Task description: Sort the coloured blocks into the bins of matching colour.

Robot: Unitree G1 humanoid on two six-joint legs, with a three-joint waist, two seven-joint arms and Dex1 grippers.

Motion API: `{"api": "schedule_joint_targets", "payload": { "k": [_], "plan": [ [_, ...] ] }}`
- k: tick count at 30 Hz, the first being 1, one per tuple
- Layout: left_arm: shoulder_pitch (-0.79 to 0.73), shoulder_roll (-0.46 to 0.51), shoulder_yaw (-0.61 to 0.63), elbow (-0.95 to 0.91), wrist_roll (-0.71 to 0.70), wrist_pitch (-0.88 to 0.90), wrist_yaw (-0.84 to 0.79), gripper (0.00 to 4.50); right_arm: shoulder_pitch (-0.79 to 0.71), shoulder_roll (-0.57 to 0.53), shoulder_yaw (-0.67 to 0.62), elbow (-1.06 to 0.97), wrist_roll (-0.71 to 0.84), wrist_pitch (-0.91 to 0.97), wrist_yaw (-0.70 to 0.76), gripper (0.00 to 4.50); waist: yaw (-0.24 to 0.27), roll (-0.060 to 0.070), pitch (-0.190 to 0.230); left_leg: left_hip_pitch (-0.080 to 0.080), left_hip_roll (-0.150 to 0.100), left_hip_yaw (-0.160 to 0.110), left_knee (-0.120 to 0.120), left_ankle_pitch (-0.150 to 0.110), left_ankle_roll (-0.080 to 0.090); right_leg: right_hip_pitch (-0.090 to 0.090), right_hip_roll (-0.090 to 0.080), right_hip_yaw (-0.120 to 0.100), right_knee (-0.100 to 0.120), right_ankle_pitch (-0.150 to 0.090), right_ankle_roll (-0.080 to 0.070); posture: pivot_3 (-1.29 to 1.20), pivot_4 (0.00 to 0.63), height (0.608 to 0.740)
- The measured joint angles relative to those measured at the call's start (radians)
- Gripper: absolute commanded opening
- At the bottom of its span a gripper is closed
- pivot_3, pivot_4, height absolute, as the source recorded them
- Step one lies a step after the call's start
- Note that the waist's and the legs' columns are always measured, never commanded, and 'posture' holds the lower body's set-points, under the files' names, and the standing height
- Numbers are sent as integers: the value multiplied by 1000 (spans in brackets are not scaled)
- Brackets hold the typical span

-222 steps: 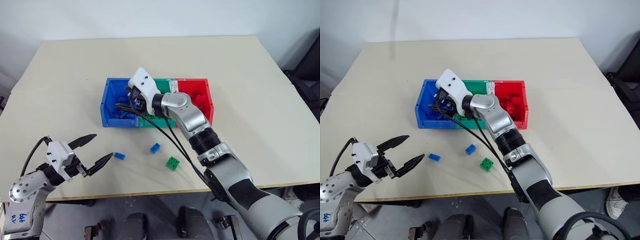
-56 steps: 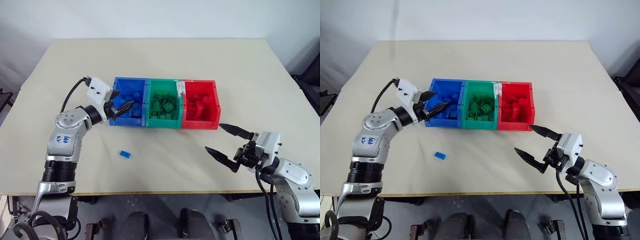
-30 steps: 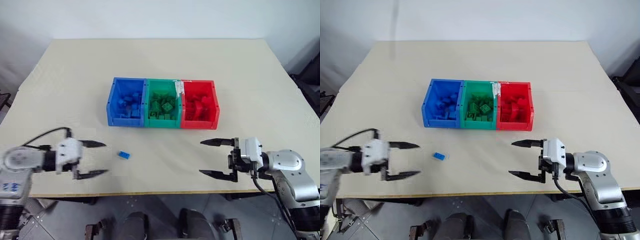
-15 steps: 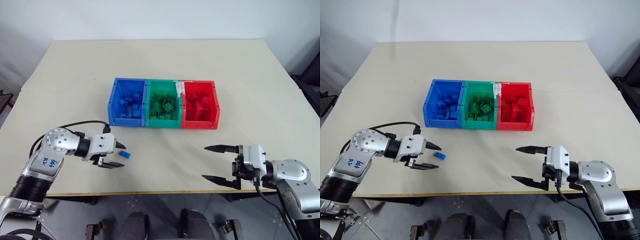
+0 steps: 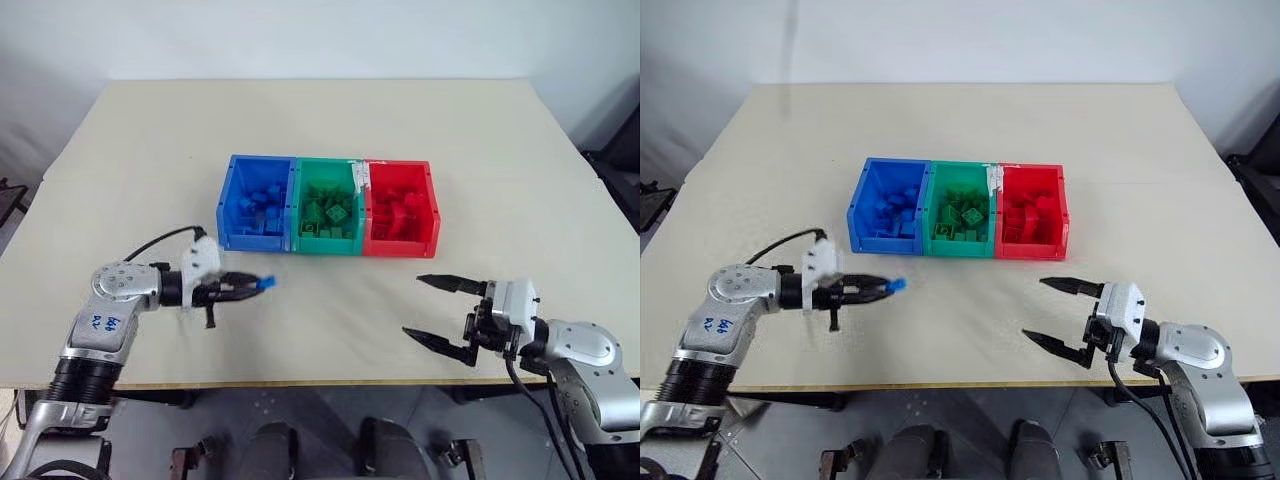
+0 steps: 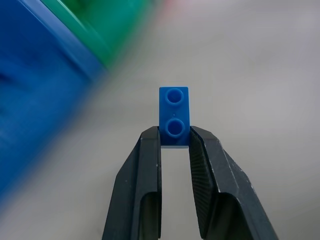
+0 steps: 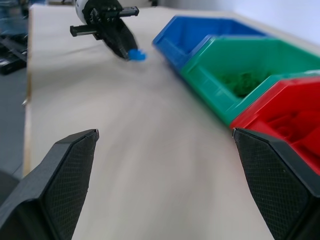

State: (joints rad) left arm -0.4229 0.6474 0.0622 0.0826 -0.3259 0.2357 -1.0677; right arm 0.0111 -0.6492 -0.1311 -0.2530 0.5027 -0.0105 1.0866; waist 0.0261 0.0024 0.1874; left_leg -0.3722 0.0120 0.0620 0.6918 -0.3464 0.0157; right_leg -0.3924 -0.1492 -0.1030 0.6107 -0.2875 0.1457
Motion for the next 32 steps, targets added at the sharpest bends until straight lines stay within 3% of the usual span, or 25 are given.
{"api": "schedule_joint_targets", "payload": {
  "k": [4, 8, 12, 18, 22, 28, 32],
  "plan": [
    [-104, -67, 106, -7, -59, 72, 178, 440, 16, 40, -1, -21, 0, 10, -59, 4500, -2, 0, 0, 0, -3, 1, 1, 0, 0, 0, 0, 0, 0, 0, 0, 0, 150, 740],
    [-240, -110, 113, 87, -9, 84, 341, 440, -19, 77, -32, -23, 7, 14, -144, 4500, -1, 0, 0, 1, -5, 1, 1, 0, 0, 1, 0, 0, 0, 0, 0, 0, 150, 740],
    [-302, -137, 87, 193, 55, 77, 423, 1760, -33, 69, -73, -16, 4, 12, -174, 4500, -2, 0, 0, 0, -6, 1, 0, 0, 0, 0, 0, 0, -1, 0, 0, 0, 150, 740],
    [-287, -122, 68, 184, 52, 78, 378, 3637, -49, 62, -82, -8, 3, 9, -169, 4500, -6, 0, 0, 0, -5, 2, -1, 0, 0, 0, 1, 0, -2, 0, 0, 0, 150, 740],
    [-191, -69, 93, 130, 33, 75, 317, 3637, -61, 58, -72, 10, -4, 7, -137, 4500, -13, 0, 0, 0, -4, 2, -1, 0, 0, 0, 1, 0, -2, 0, 0, 0, 150, 740],
    [118, 97, 212, 24, -30, -36, 119, 3637, -100, -6, -30, 86, -19, -13, -8, 4500, -29, 0, 0, 1, 0, 3, -3, -1, 0, 0, 1, 1, -4, 0, 0, 0, 150, 740],
    [244, 115, 264, 18, -24, -93, 109, 3637, -122, -16, -24, 194, -25, -52, 85, 4500, -12, -1, 0, 1, 0, 2, -1, -1, 0, 1, 0, 0, -3, 0, 0, 0, 150, 740]
  ]
}}
